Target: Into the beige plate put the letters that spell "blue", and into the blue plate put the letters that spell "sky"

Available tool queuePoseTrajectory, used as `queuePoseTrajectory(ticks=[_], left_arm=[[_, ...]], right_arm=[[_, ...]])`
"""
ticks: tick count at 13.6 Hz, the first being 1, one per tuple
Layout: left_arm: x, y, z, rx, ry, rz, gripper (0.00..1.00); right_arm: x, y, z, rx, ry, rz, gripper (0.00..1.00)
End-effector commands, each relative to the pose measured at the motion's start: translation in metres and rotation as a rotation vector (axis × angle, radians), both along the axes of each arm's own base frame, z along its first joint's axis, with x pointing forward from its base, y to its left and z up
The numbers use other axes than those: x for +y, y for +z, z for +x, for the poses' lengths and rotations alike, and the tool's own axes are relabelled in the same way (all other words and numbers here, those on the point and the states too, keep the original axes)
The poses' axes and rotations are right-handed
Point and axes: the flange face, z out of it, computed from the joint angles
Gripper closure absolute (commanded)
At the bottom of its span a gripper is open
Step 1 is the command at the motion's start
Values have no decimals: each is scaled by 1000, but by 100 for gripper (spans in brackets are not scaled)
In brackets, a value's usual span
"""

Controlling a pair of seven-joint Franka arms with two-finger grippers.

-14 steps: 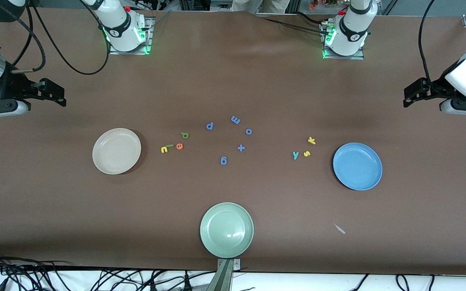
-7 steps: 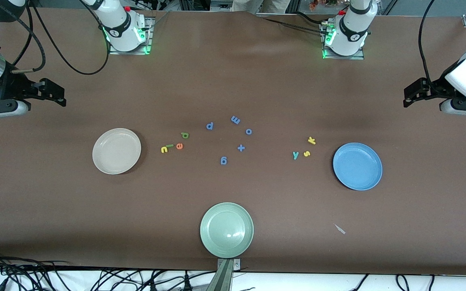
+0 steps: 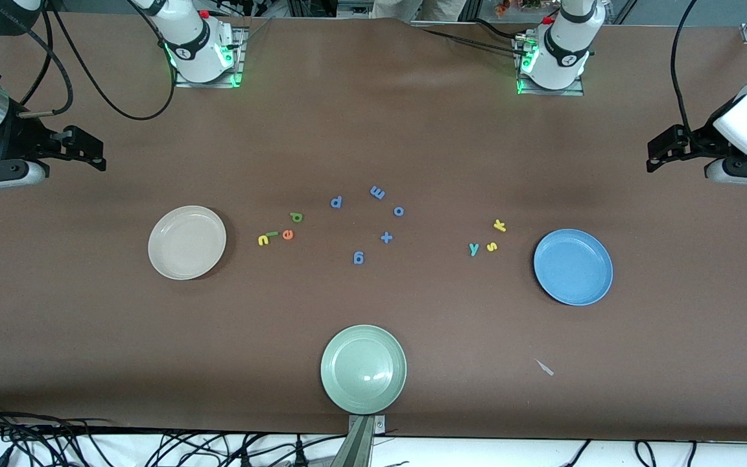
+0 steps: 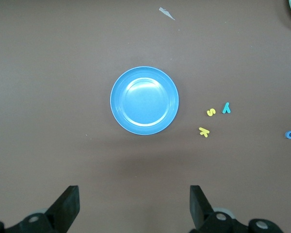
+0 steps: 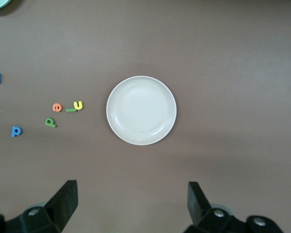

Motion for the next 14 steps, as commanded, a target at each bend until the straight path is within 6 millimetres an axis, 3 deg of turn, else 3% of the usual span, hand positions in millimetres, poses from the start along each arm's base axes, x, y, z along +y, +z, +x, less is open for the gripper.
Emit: queuePoseTrajectory(ticks=[1, 10, 14], left_arm=[[-1, 8, -3, -2, -6, -10, 0], [0, 7, -3, 4, -11, -19, 0], [-15, -16, -4, 109, -46, -16, 0]], right_arm=[[-1, 1, -1, -5, -9, -4, 0], [1, 7, 10, -33, -4, -2, 0], [-4, 16, 13, -67, -8, -9, 0]])
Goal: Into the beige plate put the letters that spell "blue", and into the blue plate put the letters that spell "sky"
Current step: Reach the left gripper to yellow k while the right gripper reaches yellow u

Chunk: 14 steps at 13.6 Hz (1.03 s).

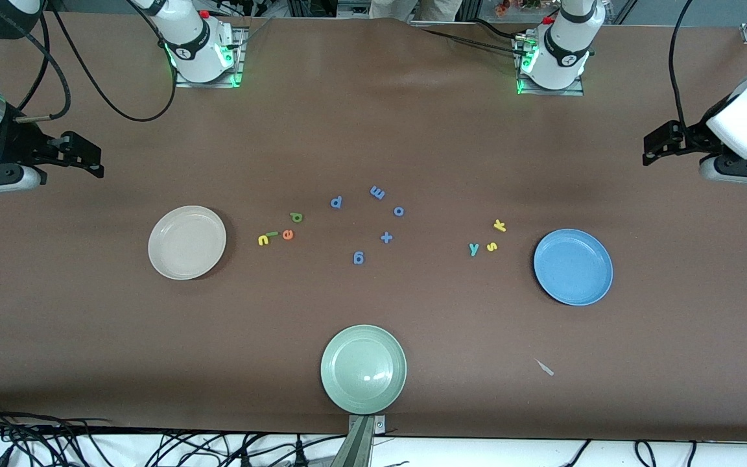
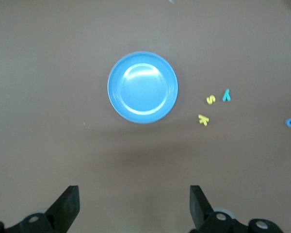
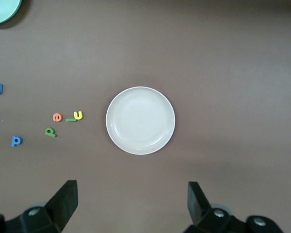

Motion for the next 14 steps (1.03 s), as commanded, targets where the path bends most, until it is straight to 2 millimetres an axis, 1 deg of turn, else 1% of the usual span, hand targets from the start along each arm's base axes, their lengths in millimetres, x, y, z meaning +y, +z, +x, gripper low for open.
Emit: queuePoseTrajectory(ticks=[1, 2, 3, 4, 5, 7, 8, 9, 10, 11, 13, 14], left_arm=[[-16, -19, 7, 53, -46, -26, 0], [-20, -35, 14, 83, -73, -32, 0], [-31, -50, 19, 106, -158, -49, 0], [-34, -62, 25, 116, -241, -84, 0], [-34, -77, 34, 113, -303, -102, 0], [-34, -112, 50, 117, -420, -133, 0], [-35, -126, 57, 114, -492, -151, 0], [-37, -142, 60, 109, -531, -199, 0], [-37, -157, 63, 108, -582, -225, 0], [-37, -169, 66, 104, -643, -236, 0], [-42, -190, 67, 99, -753, -252, 0], [-42, -203, 67, 99, -803, -262, 0]], right_arm=[[-5, 19, 5, -38, -7, -19, 0], [-3, 23, 3, -46, -5, -18, 0], [-3, 28, 0, -48, -4, -19, 0], [-3, 37, -5, -61, -6, -17, 0], [-3, 37, -6, -60, -4, -19, 0], [0, 36, -8, -45, 3, -23, 0], [0, 36, -16, 1, 16, -22, 0], [6, 32, -18, 29, 53, -20, 0], [21, 26, -18, 35, 70, -20, 1], [38, 15, -12, 50, 95, -25, 1], [54, -5, -3, 68, 66, -16, 1], [70, -15, 1, 73, 60, -15, 1]])
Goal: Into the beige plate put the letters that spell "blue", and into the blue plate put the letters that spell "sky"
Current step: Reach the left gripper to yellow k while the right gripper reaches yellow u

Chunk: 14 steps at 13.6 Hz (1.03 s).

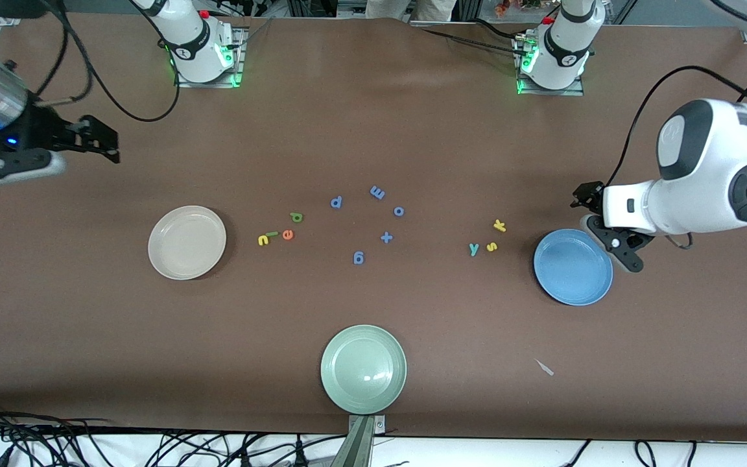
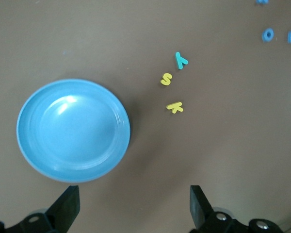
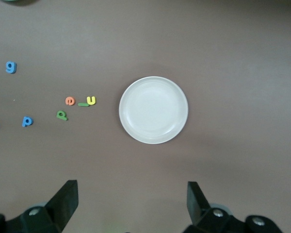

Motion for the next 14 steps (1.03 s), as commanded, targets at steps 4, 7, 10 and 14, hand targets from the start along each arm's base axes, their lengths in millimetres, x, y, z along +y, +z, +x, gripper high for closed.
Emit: queuePoseTrajectory(ticks=[4, 7, 10, 14], left_arm=[[-50, -72, -14, -21, -305, -31, 0], [-69, -117, -15, -61, -463, -30, 0], [-81, -149, -31, -90, -550, -57, 0], [-121, -191, -51, -106, -673, -58, 0]], right_arm=[[81, -82, 24, 4, -58, -4, 1], [112, -149, 17, -54, -100, 21, 1], [141, -213, 0, -94, -109, 38, 1], [152, -294, -19, -127, -119, 59, 1]])
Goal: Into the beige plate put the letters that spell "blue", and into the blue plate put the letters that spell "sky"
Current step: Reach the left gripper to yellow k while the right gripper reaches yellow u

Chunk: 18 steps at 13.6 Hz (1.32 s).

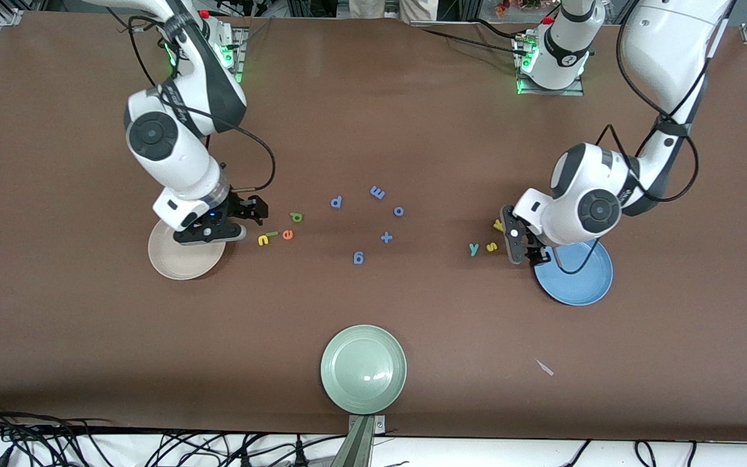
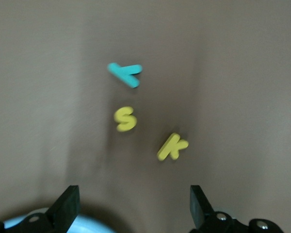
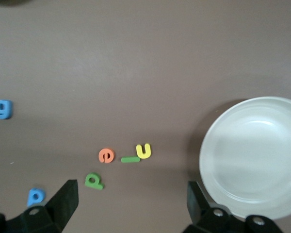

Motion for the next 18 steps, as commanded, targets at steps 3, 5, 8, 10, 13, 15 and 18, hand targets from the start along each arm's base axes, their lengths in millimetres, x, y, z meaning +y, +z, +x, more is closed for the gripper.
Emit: queuePoseTrajectory(ticks=[3, 5, 8, 10, 13, 15, 18], left_arm=[[-50, -22, -33, -40, -137, 90, 0], [-49, -29, -41, -58, -129, 106, 0], [-42, -41, -62, -86, -91, 88, 0], [-42, -40, -63, -91, -88, 86, 2], [-41, -43, -64, -89, -94, 90, 33], [-40, -42, -63, -91, -96, 93, 31], [-40, -40, -63, -94, -96, 92, 30]], right_arm=[[6, -56, -10, -18, 19, 0, 1], [3, -77, -18, -21, 40, -8, 1], [6, -112, -18, -21, 41, 16, 1], [5, -125, -19, -30, 43, 27, 1], [1, -136, -21, -23, 67, 6, 1], [-2, -140, -18, -37, 89, -6, 1], [-2, -143, -17, -41, 96, -6, 1]])
